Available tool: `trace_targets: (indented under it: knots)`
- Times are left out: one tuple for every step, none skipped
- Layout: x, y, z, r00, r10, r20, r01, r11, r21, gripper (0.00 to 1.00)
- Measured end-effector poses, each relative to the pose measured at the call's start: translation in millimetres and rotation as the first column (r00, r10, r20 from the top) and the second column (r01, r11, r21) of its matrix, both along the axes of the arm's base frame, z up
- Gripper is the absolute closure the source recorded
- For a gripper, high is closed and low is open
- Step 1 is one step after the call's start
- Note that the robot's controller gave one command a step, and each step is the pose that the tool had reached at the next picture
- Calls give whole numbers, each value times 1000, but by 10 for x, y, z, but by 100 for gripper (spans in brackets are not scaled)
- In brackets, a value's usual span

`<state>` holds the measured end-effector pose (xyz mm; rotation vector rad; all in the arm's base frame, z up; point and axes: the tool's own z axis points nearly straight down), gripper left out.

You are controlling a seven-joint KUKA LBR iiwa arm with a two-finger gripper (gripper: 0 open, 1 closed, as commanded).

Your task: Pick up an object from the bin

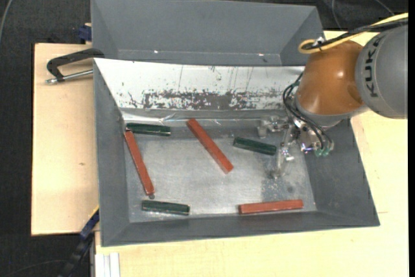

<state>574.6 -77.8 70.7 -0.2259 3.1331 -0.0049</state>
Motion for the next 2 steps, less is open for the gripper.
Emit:
trace_targets:
  knots:
    - [8,60,3,1000,8,1,-8,1000,4,100]
    - [-63,-610,1844,958,286,13,-286,958,-4,100]
